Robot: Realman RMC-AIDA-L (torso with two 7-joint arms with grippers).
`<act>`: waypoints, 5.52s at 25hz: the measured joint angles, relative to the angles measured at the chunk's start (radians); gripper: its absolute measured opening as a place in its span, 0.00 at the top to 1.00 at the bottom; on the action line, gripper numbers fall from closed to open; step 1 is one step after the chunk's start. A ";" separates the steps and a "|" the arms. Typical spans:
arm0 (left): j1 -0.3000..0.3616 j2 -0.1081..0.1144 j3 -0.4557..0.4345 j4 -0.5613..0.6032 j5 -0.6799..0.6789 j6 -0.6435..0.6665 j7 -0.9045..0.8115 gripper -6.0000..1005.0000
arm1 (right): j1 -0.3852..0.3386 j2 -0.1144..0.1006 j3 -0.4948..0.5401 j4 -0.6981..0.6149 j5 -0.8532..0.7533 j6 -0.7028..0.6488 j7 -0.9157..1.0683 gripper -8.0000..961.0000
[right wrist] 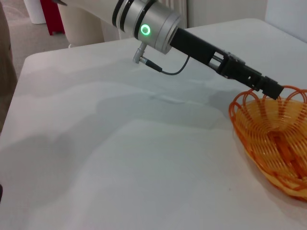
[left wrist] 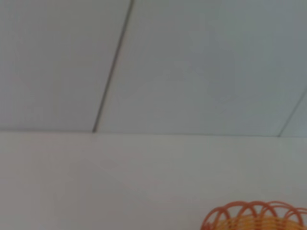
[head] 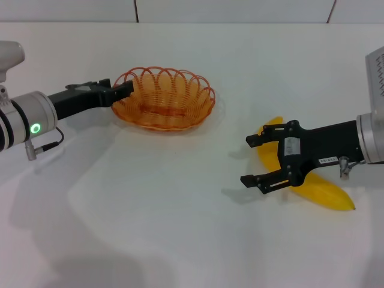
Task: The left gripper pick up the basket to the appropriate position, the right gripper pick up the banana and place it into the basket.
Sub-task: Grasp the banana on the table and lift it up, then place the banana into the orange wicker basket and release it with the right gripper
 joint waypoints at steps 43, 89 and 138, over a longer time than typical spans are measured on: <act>0.252 0.014 0.007 0.195 0.156 0.338 0.279 0.35 | -0.136 0.010 -0.123 -0.376 0.013 0.065 0.228 0.18; 0.232 0.012 0.009 0.186 0.180 0.325 0.290 0.36 | -0.019 0.006 -0.429 -0.455 -0.568 0.092 0.835 0.23; 0.218 0.010 0.024 0.187 0.179 0.325 0.285 0.36 | 0.110 0.010 -0.635 -0.599 -0.558 0.384 0.847 0.50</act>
